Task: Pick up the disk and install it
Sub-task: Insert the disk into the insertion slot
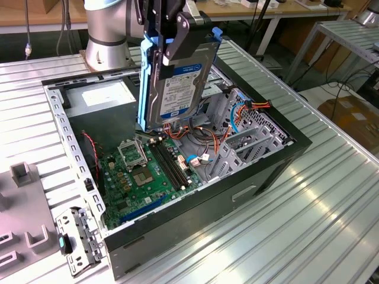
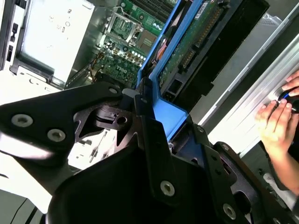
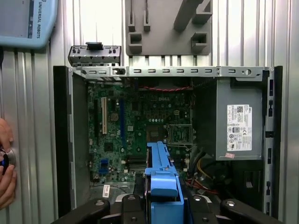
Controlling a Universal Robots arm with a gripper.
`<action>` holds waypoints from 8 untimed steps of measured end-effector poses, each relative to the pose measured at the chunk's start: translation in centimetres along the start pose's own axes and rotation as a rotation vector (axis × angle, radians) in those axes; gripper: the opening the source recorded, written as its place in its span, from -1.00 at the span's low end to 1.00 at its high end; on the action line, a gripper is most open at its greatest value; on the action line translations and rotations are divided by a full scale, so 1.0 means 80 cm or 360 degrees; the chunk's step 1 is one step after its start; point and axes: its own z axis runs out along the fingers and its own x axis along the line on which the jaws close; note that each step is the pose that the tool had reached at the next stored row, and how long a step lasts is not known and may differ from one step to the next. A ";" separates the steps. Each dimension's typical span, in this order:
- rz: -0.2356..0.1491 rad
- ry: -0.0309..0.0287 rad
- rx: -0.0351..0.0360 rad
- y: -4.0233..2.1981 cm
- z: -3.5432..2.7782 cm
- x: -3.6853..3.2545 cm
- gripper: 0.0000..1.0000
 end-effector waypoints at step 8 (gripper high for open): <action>0.0000 0.00002 0.0000 -0.0001 0.0000 -0.0001 -0.25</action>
